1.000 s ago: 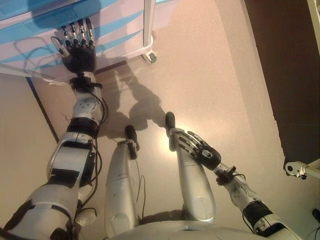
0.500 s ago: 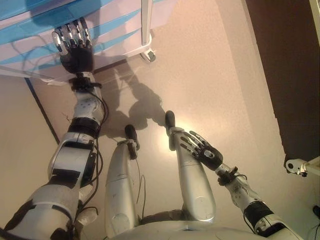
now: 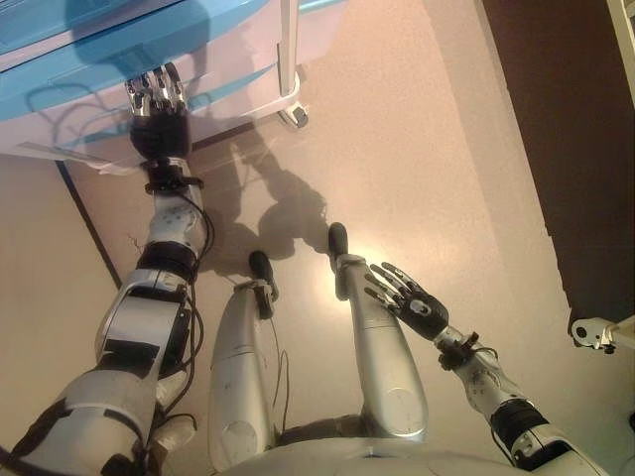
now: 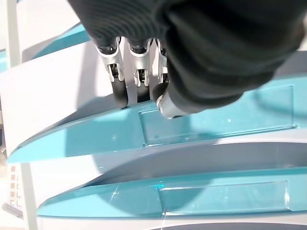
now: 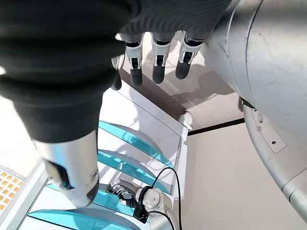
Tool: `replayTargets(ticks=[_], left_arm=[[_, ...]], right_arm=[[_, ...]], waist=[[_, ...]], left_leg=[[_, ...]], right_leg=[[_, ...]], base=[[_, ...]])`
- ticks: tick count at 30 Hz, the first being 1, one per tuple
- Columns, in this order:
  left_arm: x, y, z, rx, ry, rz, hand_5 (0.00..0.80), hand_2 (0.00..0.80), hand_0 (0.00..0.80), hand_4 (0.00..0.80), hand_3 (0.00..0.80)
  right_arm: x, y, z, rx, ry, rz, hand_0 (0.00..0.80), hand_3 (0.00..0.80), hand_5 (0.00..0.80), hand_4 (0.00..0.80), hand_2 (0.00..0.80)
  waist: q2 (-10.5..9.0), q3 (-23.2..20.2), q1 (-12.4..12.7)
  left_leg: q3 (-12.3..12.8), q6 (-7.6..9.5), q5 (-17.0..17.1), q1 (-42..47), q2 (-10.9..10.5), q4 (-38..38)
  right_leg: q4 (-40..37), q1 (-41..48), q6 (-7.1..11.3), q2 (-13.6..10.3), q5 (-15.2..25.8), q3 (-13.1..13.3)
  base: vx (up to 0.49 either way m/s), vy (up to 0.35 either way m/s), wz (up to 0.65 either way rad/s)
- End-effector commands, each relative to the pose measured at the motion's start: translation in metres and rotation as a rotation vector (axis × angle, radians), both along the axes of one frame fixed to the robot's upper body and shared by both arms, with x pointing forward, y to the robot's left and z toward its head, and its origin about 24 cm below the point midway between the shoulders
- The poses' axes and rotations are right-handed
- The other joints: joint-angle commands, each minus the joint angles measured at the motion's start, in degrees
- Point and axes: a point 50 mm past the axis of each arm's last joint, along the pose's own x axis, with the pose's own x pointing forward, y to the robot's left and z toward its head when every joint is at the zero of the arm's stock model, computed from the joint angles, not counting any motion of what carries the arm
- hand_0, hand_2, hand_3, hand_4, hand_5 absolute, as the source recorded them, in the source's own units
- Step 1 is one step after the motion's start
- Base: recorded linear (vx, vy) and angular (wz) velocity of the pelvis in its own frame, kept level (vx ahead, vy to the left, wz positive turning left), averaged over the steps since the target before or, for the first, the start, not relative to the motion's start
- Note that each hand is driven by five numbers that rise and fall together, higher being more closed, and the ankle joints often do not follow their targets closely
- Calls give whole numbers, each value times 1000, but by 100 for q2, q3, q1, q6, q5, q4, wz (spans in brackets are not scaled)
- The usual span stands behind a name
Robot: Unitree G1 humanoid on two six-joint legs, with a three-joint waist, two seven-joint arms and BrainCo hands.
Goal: Open the drawer and pick up the medicine
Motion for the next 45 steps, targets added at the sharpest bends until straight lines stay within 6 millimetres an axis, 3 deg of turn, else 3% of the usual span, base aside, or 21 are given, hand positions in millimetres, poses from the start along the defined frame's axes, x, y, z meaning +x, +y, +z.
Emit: replayTargets(ticks=[1, 12, 25, 34, 45], left_arm=[[-19, 19, 95, 74, -481, 63, 800, 800, 800, 800, 800], [-22, 32, 39, 48, -353, 47, 800, 800, 800, 800, 800], [-46, 41, -68, 35, -79, -15, 800, 800, 800, 800, 800], [-71, 28, -116, 63, 19, -74, 800, 800, 800, 800, 800], [-107, 10, -167, -102, 86, -88, 800, 800, 800, 800, 800]], right_arm=[[-50, 3, -39, -42, 220, 63, 0, 0, 0, 0, 0], [-48, 12, -35, -29, 190, 59, 0, 0, 0, 0, 0], [-38, 21, -23, -9, 127, 43, 0, 0, 0, 0, 0], [-41, 24, -19, -22, 122, 51, 0, 0, 0, 0, 0], [-46, 28, -19, -3, 120, 45, 0, 0, 0, 0, 0]], waist=[[257, -162, 220], [185, -162, 354], [53, -162, 553], [10, -162, 667], [-162, -162, 907]], left_leg=[[9, 103, 99, 404, -422, -1175], [-105, 8, 196, 647, -360, -1334], [-295, -115, 347, 869, -238, -1455], [-389, -151, 427, 953, -190, -1498], [-549, -186, 491, 1101, -133, -1536]], right_leg=[[560, 323, -218, 287, -975, -458], [553, 638, -266, 317, -1129, -624], [693, 953, -353, 359, -1360, -887], [751, 1096, -378, 329, -1434, -1056], [861, 1331, -355, 282, -1524, -1261]], base=[[-43, -55, 3], [-38, -66, 4], [-45, -66, 8], [-40, -37, 9], [-29, -63, 9]])
